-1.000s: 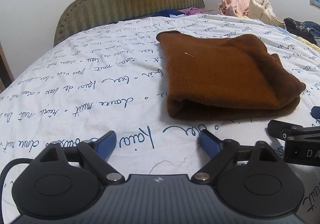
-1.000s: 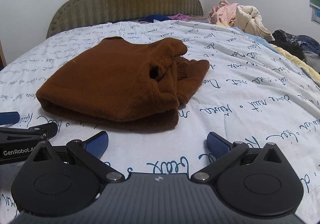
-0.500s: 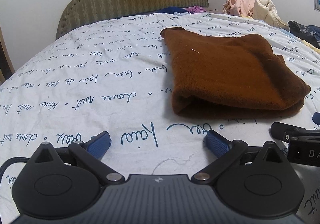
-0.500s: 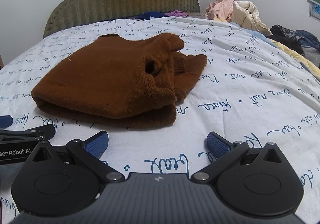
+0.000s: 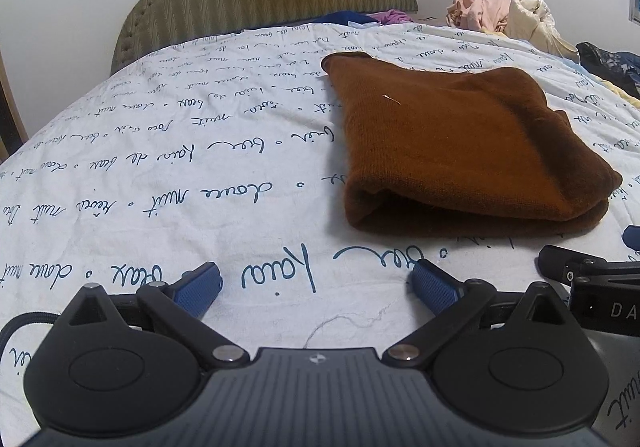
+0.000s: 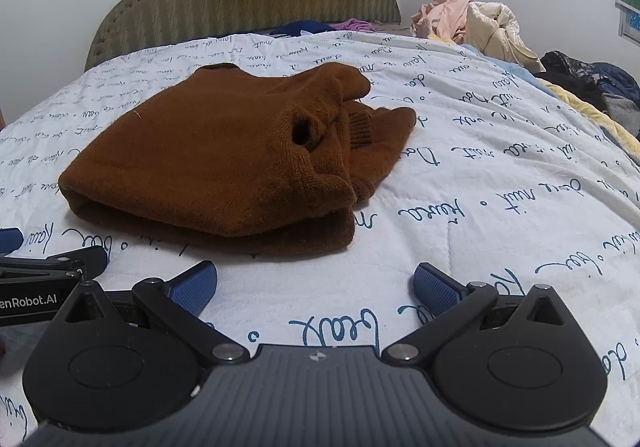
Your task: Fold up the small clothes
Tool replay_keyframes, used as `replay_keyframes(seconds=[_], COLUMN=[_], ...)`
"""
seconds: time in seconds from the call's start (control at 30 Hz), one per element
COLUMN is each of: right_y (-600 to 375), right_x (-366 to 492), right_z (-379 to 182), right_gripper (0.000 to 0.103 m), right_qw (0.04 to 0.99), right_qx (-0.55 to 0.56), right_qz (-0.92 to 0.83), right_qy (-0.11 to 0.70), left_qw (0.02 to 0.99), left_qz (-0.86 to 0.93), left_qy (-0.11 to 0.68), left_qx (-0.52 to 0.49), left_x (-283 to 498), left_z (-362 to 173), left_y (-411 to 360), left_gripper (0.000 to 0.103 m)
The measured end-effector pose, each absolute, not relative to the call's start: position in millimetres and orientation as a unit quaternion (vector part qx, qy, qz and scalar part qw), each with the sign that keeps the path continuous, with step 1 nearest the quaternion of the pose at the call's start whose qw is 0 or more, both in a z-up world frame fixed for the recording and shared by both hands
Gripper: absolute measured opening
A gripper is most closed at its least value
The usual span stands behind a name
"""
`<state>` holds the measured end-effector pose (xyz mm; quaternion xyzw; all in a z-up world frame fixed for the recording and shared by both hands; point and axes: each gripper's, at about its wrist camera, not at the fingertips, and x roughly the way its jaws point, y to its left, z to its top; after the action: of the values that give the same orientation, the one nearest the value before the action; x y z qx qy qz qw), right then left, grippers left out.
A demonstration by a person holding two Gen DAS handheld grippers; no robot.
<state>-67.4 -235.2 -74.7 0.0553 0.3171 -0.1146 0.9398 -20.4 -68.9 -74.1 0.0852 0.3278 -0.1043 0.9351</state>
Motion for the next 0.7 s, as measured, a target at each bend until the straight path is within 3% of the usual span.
replay_keyframes(seconds=[0.7], right_y=[-240.1], right_x=[-66.0], right_z=[-75.6], right_gripper=[0.103], right_qw=[0.94], right_qx=[0.068], right_qz=[-0.11], right_qy=[0.315], left_qw=[0.936], left_qz=[-0.097], left_qy=[0.323], left_qx=[0.101], left_x=[-22.2], left_z=[-74.5], left_y=[-74.5], left_gripper=[0.103])
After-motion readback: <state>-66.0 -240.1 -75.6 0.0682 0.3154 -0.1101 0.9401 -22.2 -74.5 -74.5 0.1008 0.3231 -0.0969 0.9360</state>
